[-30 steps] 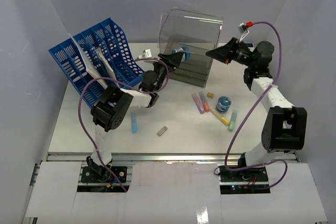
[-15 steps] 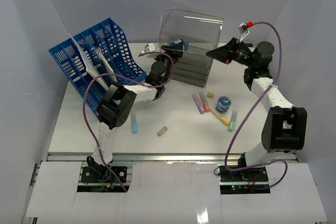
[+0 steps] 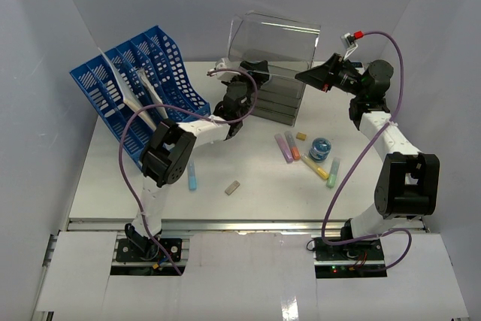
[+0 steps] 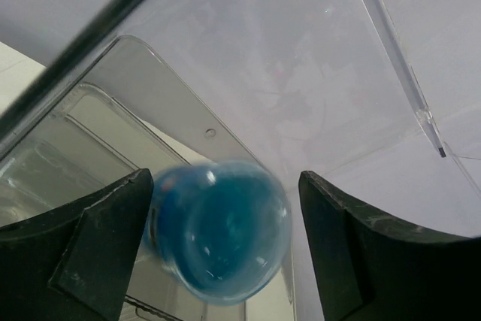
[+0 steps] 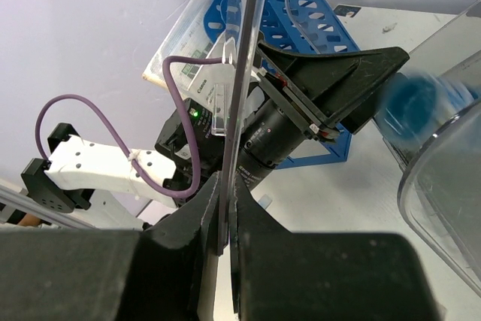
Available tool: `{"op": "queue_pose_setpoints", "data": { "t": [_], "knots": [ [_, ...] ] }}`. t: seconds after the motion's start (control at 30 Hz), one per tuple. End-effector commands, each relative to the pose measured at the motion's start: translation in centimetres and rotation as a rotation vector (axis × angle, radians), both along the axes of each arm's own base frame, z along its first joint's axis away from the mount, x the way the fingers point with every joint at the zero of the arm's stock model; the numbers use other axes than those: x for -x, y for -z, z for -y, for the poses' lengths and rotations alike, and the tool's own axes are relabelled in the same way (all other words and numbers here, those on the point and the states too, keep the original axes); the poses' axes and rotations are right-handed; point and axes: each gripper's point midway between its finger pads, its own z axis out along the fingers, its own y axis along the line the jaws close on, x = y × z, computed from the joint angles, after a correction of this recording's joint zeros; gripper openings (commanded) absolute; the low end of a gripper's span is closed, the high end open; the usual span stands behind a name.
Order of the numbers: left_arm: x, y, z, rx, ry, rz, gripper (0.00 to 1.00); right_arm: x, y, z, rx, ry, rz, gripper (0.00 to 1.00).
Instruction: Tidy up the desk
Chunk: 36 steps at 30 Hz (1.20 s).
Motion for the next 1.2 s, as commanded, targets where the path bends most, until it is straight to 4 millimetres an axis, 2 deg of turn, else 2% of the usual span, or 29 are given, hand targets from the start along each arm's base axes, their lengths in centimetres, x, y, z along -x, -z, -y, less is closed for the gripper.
{"op": "queue_pose_setpoints", "data": {
  "t": [0.0, 0.17, 0.23, 0.33, 0.47, 0.63, 0.87, 1.0, 1.17],
  "knots": [
    [1.5, -6.1, -0.1, 0.017, 0.041, 0.097, 0.95, 1.6, -4.8, 0.7, 0.002, 0.039, 0.253, 0.09],
    [3.1, -6.9, -0.1, 0.013, 0.073, 0.116, 0.98, 1.7, -4.7, 0.7, 0.001, 0.04, 0.25, 0.09],
    [3.9, -6.1, -0.5, 0.012, 0.084, 0.103, 0.98, 1.8, -4.8, 0.8, 0.003, 0.042, 0.256, 0.09],
    [5.3, -6.4, -0.9, 0.027, 0.115, 0.115, 0.98, 1.8, -4.7, 0.8, 0.011, 0.046, 0.255, 0.09],
    [6.7, -5.3, -1.5, 0.019, 0.137, 0.115, 0.97, 1.8, -4.7, 0.8, 0.016, 0.051, 0.258, 0.09],
    [7.4, -6.6, -2.5, 0.036, 0.13, 0.149, 0.97, 1.9, -4.5, 0.9, 0.024, 0.059, 0.256, 0.1],
    [8.4, -8.6, -2.9, 0.174, 0.155, 0.183, 0.97, 2.0, -4.4, 0.9, 0.036, 0.068, 0.262, 0.11],
    [8.7, -9.5, -3.3, 0.196, 0.154, 0.205, 0.97, 2.1, -4.2, 1.0, 0.053, 0.071, 0.266, 0.15],
    [8.8, -11.2, -3.3, 0.202, 0.166, 0.256, 0.97, 2.5, -3.5, 1.0, 0.078, 0.066, 0.281, 0.32]
  ]
}}
